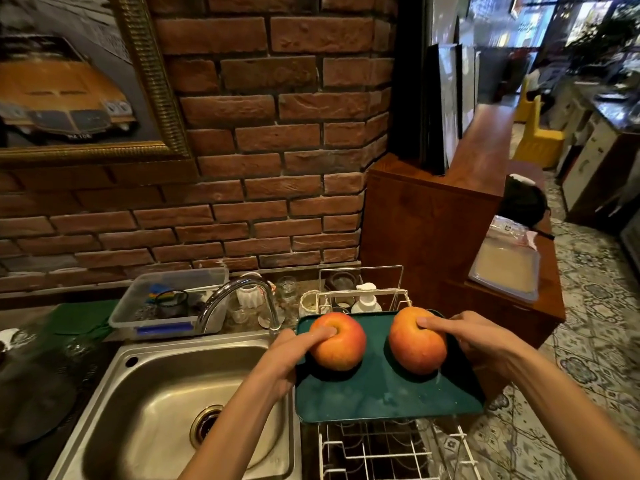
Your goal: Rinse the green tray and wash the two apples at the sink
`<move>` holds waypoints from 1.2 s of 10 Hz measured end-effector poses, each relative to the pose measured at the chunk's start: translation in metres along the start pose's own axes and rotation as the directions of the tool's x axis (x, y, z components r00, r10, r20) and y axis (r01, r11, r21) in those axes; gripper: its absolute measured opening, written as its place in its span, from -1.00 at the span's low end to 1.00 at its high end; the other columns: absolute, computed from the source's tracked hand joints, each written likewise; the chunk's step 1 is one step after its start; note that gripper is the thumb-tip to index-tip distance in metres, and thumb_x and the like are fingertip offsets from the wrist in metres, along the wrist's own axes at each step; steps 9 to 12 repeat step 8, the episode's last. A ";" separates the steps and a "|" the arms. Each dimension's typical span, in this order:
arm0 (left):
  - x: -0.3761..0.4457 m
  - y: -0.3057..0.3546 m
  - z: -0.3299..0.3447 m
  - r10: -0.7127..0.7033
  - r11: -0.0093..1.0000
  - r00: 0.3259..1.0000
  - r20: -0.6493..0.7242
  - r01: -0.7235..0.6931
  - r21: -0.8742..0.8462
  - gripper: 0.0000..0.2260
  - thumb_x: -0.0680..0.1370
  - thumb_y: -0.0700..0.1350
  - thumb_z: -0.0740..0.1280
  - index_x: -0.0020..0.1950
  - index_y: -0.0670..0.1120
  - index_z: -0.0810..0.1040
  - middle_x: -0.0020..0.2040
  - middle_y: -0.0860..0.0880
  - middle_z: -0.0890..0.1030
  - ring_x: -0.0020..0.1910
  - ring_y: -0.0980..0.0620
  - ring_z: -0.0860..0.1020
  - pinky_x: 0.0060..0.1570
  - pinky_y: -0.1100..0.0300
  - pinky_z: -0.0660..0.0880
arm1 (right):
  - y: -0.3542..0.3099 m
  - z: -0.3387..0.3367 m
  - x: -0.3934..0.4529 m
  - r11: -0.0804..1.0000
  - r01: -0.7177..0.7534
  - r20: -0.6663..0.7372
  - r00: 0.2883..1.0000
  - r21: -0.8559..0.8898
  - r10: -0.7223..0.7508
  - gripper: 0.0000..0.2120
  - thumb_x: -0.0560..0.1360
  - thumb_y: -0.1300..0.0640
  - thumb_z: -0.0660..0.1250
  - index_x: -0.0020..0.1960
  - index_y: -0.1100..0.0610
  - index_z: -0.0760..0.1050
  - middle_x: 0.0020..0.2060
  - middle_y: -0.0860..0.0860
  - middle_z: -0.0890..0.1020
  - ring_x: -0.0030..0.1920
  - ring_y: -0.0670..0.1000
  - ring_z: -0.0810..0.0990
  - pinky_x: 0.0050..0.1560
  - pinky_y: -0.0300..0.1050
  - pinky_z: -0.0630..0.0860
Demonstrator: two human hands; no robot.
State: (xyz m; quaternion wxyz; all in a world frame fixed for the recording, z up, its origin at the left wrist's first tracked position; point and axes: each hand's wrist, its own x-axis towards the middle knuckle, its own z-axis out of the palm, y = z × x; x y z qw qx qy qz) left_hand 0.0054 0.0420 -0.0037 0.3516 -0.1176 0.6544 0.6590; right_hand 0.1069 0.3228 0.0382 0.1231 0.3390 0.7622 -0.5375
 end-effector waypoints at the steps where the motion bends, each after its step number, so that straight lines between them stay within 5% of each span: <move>1: 0.003 -0.001 0.004 0.005 1.000 1.000 0.006 -0.005 -0.005 -0.30 0.30 -0.03 0.63 0.28 -0.10 0.32 0.19 -0.15 0.47 0.11 -0.18 0.59 -0.01 -0.03 0.67 | 0.006 -0.003 0.006 1.000 0.009 -0.024 1.000 0.024 -0.008 0.19 0.02 -0.34 0.54 0.46 0.27 0.30 0.20 0.21 0.52 0.08 0.20 0.57 -0.21 0.02 0.51; 2: 0.005 -0.001 0.002 0.013 0.999 1.000 0.013 -0.012 -0.044 -0.32 0.32 -0.06 0.62 0.31 -0.14 0.34 0.21 -0.16 0.47 0.15 -0.17 0.56 0.09 -0.06 0.64 | 0.008 -0.002 0.007 1.000 0.010 -0.030 0.999 0.024 -0.009 0.20 -0.01 -0.37 0.53 0.45 0.25 0.32 0.27 0.20 0.49 0.10 0.20 0.57 -0.15 0.07 0.54; 4: -0.003 0.004 0.007 -0.012 1.000 1.000 -0.013 0.012 0.007 -0.19 0.26 0.04 0.65 0.36 -0.10 0.31 0.30 -0.17 0.43 0.13 -0.19 0.58 -0.02 -0.05 0.67 | 0.007 0.000 0.000 0.999 0.006 -0.011 1.000 0.044 -0.005 0.23 -0.05 -0.39 0.53 0.44 0.25 0.33 0.31 0.21 0.47 0.21 0.26 0.53 0.28 0.34 0.48; 5: -0.006 0.008 0.008 0.021 0.994 0.999 -0.032 -0.018 0.103 -0.10 0.24 0.13 0.64 0.43 -0.10 0.28 0.31 -0.16 0.42 0.16 -0.17 0.54 -0.01 -0.04 0.65 | 0.006 0.000 -0.004 0.998 0.017 -0.019 1.000 0.061 -0.016 0.24 -0.03 -0.37 0.55 0.46 0.28 0.32 0.33 0.24 0.47 0.25 0.27 0.52 0.29 0.33 0.48; 7: -0.014 0.016 -0.010 0.130 0.962 0.991 -0.023 -0.120 0.245 0.05 0.27 0.44 0.43 0.54 -0.15 0.20 0.46 -0.21 0.39 0.39 -0.27 0.44 0.37 -0.16 0.44 | -0.007 0.000 -0.019 0.987 0.140 -0.134 0.983 0.078 -0.129 0.10 0.23 -0.35 0.49 0.55 0.23 0.23 0.49 0.19 0.36 0.44 0.22 0.38 0.31 0.17 0.42; 8: -0.020 0.022 -0.026 0.250 0.946 0.966 -0.066 -0.229 0.230 -0.23 0.49 0.39 0.25 0.54 -0.04 0.24 0.49 -0.15 0.39 0.41 -0.21 0.43 0.36 -0.16 0.40 | -0.015 0.001 -0.026 0.978 0.200 -0.198 0.963 0.060 -0.184 -0.12 0.39 -0.37 0.38 0.51 0.16 0.33 0.49 0.13 0.38 0.47 0.17 0.35 0.43 0.21 0.33; 12: -0.020 0.022 -0.026 0.250 0.946 0.966 -0.066 -0.229 0.230 -0.23 0.49 0.39 0.25 0.54 -0.04 0.24 0.49 -0.15 0.39 0.41 -0.21 0.43 0.36 -0.16 0.40 | -0.015 0.001 -0.026 0.978 0.200 -0.198 0.963 0.060 -0.184 -0.12 0.39 -0.37 0.38 0.51 0.16 0.33 0.49 0.13 0.38 0.47 0.17 0.35 0.43 0.21 0.33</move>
